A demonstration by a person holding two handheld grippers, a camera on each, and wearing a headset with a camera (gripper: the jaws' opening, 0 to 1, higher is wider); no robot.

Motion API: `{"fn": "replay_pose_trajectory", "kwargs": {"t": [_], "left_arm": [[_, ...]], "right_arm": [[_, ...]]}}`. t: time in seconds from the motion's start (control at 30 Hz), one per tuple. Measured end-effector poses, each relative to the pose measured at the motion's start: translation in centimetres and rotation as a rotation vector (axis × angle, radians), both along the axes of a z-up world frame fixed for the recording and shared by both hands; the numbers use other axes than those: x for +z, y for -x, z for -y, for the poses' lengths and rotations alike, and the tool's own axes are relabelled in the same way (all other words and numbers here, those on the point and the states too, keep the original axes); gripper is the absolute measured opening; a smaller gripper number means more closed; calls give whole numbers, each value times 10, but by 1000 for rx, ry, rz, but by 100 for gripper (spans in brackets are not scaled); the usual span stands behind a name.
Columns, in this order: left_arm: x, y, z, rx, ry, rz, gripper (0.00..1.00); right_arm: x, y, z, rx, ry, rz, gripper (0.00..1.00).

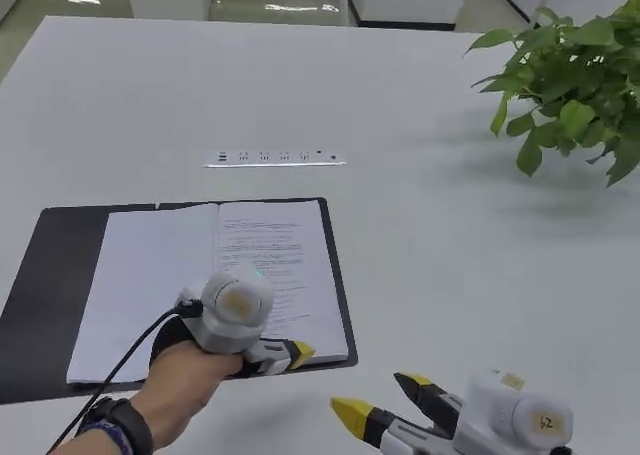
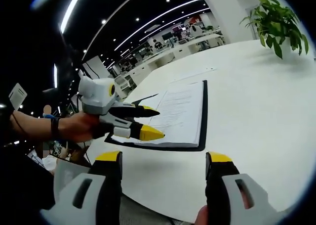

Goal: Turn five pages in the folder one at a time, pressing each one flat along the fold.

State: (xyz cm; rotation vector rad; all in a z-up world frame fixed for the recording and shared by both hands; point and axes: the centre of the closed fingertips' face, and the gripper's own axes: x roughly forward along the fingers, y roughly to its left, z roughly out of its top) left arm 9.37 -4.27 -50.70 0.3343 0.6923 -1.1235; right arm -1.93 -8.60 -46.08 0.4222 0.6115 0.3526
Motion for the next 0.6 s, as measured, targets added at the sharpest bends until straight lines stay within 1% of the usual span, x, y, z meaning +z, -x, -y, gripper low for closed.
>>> {"fn": "replay_pose_trajectory", "kwargs": {"t": [0.07, 0.17, 0.27, 0.3, 0.37, 0.5, 0.6], "left_arm": [[-4, -3, 3, 13, 3, -3, 57], [-11, -7, 12, 25, 14, -16, 57], [-17, -9, 21, 31, 27, -28, 57], [-18, -9, 24, 33, 27, -26, 57], [-21, -10, 28, 32, 21, -13, 56], [-27, -9, 35, 28, 20, -7, 56], [-35, -7, 39, 4, -10, 13, 57]], "right_arm": [[-1, 0, 1, -5, -3, -4, 67], [-5, 2, 5, -19, -17, -12, 67], [-6, 3, 6, -21, -18, -22, 67], [-7, 3, 6, -20, -17, -25, 67], [-7, 3, 8, -20, -17, -26, 67], [-6, 1, 11, -28, -20, -26, 66], [-7, -2, 10, -23, -18, -28, 66]]}}
